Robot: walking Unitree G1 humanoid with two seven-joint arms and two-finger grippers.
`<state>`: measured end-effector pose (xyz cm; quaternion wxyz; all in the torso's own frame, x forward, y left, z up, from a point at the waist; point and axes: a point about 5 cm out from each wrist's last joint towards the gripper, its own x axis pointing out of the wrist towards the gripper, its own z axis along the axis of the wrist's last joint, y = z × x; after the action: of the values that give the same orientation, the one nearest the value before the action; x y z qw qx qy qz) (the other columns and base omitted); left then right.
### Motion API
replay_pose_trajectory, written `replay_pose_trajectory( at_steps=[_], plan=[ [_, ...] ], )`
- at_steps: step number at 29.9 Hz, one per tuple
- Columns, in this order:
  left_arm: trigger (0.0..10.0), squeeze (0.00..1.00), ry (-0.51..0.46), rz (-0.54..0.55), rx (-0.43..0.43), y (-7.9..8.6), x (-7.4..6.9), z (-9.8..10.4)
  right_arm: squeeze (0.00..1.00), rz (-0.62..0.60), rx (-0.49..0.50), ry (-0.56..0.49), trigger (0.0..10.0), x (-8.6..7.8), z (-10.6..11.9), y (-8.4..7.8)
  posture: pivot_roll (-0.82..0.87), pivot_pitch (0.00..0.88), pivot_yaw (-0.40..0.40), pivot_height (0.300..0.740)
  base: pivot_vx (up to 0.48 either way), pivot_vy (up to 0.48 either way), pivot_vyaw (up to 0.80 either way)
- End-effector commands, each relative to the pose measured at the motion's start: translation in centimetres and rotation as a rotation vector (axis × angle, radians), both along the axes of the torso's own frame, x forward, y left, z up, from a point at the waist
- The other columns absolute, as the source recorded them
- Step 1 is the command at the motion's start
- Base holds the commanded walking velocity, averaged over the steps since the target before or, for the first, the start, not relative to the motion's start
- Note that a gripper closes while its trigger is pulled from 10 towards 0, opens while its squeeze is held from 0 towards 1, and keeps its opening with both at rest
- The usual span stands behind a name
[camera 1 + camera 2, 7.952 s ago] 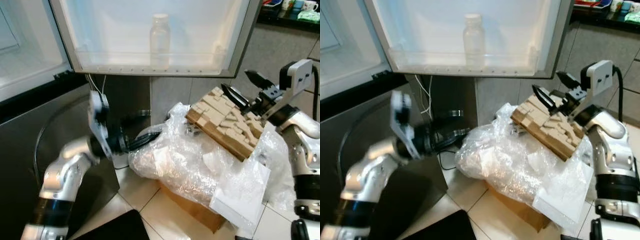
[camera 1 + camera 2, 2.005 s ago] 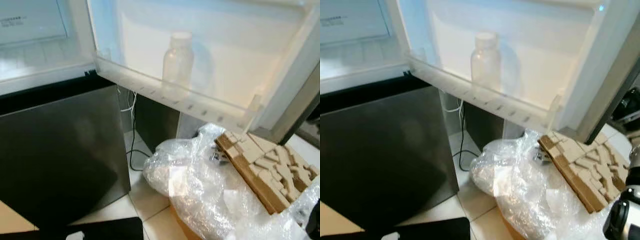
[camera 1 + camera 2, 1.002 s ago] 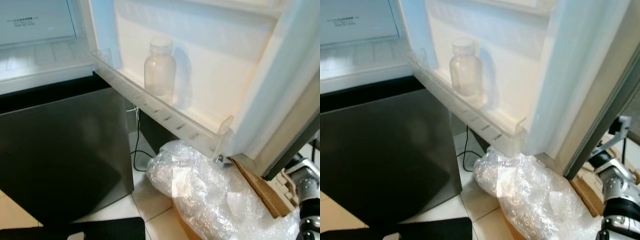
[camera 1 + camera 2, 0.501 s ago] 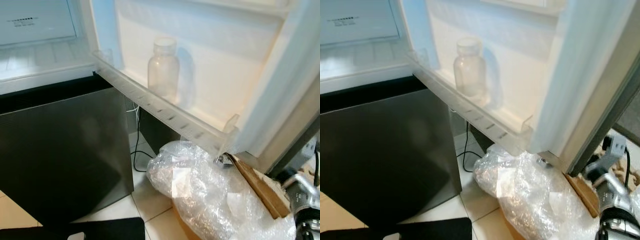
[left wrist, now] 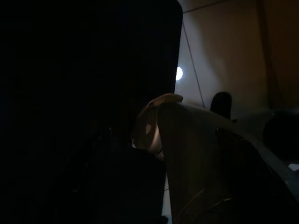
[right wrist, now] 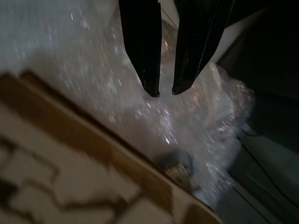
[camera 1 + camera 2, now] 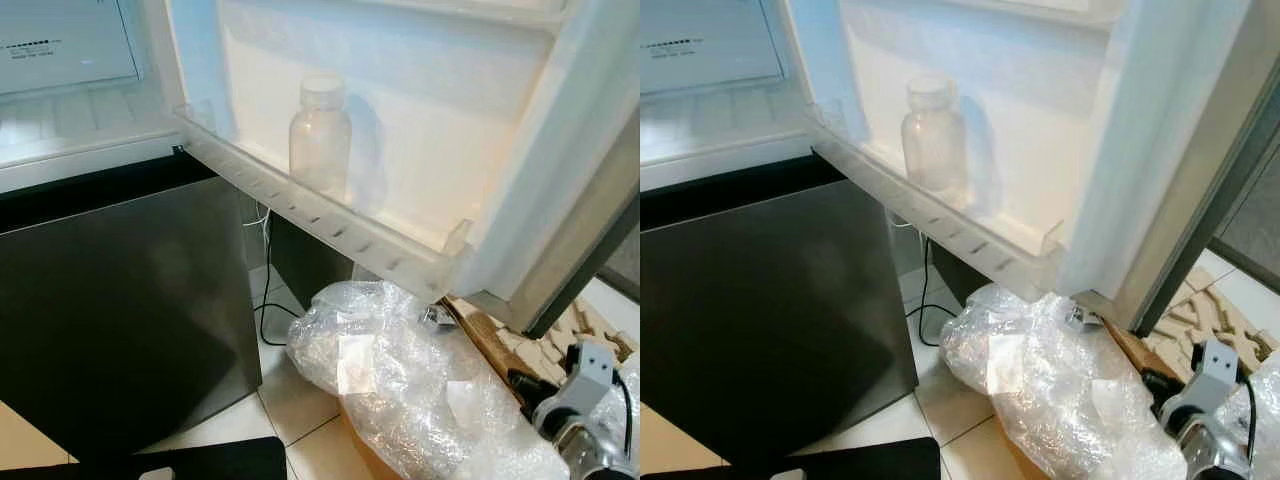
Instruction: Restocking fridge
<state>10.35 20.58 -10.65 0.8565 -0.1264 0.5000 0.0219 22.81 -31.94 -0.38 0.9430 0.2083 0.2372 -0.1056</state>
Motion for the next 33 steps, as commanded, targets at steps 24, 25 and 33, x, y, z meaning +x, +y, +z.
replay_pose_trajectory(
  at_steps=[24,25,33],
  plan=[
    [10.0,0.0,0.026,-0.016,0.007,-0.5,-0.4,-0.2,0.0,-0.012,-0.044,-0.017,10.0,0.9,0.5,0.2,-0.03,0.0,-0.025,0.74,-0.341,0.0,0.0],
    [10.0,0.0,0.025,-0.016,0.007,-0.5,-0.4,-0.2,0.0,-0.012,-0.045,-0.021,10.0,1.0,0.6,0.1,-0.03,0.0,-0.025,0.74,-0.337,0.0,0.0],
    [10.0,0.0,0.022,-0.015,0.006,-0.5,-0.3,-0.2,0.0,-0.012,-0.05,-0.032,10.0,1.2,0.8,0.0,-0.03,0.0,-0.023,0.74,-0.326,0.0,0.0]
  ],
)
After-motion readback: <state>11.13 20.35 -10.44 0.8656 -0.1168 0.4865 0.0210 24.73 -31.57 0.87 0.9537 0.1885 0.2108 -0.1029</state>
